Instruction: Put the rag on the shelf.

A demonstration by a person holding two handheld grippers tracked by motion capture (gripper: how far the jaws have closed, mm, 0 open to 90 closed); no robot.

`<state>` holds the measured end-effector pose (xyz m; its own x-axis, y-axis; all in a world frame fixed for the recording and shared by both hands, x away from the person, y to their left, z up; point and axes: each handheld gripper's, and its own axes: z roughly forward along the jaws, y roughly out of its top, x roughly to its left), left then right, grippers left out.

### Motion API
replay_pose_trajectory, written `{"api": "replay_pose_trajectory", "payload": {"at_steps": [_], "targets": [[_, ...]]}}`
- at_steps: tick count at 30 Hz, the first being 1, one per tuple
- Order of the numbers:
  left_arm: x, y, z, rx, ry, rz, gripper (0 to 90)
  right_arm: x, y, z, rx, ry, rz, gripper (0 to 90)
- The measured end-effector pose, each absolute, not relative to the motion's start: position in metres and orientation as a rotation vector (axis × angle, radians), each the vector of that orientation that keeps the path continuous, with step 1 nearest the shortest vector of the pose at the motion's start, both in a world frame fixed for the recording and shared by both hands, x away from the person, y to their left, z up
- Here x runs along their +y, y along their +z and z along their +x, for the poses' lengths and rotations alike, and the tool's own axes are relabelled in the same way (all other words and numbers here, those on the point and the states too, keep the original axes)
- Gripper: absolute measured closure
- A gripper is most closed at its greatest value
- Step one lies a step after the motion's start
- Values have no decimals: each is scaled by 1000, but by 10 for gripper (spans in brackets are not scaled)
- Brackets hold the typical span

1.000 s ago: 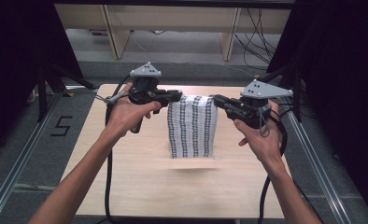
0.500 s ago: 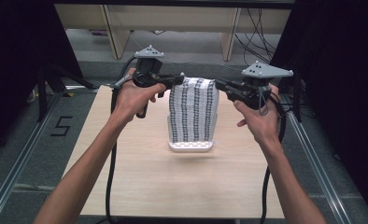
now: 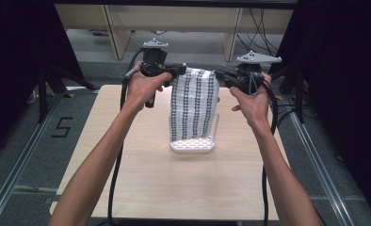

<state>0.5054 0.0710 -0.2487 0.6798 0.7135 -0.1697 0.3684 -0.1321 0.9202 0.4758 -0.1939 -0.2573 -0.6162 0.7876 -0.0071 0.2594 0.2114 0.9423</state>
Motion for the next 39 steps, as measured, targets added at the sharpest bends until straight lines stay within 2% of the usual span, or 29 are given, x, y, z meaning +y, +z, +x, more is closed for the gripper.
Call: {"api": "replay_pose_trajectory", "payload": {"at_steps": [12,33,37,39], "targets": [[63,-275,531,940,307,1713,834,-194,-279,517,1993,1356,1089,864],[72,-316,557,1089,260,1760,810,-177,-309,541,2072,1277,1192,856],[72,-322,560,1104,261,1781,780,-174,-316,546,2094,1241,1213,841],[70,-326,560,1109,231,1818,701,-173,-318,547,2106,1218,1231,794]]}}
